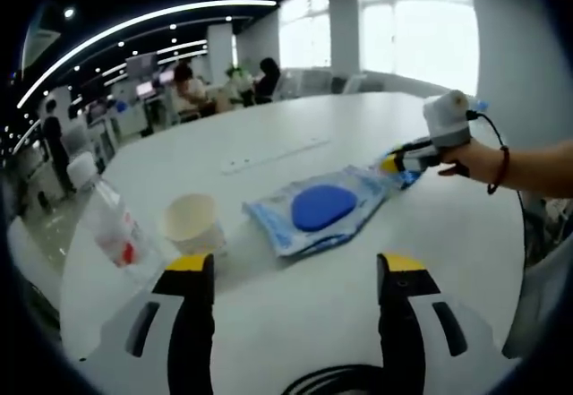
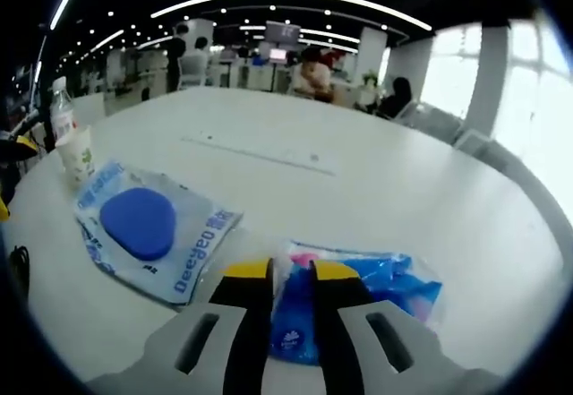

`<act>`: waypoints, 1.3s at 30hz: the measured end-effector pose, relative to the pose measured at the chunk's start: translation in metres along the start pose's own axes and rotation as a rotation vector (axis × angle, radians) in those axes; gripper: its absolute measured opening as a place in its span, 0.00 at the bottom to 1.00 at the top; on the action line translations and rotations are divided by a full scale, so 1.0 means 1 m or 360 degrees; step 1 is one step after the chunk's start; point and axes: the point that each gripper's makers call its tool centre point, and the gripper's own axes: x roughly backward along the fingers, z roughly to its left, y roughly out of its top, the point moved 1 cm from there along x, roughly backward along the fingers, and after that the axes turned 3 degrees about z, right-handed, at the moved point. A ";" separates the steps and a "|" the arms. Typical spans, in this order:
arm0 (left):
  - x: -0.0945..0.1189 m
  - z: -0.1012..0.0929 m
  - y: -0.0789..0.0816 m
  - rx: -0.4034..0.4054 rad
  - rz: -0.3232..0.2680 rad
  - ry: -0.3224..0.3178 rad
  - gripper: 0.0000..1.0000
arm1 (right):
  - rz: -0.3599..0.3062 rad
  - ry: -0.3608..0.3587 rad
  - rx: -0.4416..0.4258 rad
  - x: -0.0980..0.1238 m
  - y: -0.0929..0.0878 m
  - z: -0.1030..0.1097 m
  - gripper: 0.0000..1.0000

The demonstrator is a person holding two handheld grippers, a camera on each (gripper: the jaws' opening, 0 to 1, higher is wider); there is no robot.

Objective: Arrange the tabletop items into an orderly group along one side of the table until the central work area is clear of visible clutter.

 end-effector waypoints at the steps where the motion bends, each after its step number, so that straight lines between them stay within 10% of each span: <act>1: 0.001 0.001 0.000 0.0002 -0.0002 0.0002 0.71 | 0.0005 -0.0001 0.0010 0.000 0.000 0.000 0.15; 23: 0.015 0.001 0.004 0.0113 -0.0029 -0.0027 0.83 | -0.0051 0.0007 -0.0190 0.027 0.018 -0.008 0.57; 39: 0.041 0.001 0.003 0.0164 -0.0040 -0.0046 0.99 | -0.0054 0.0318 -0.0198 0.067 0.036 0.052 0.76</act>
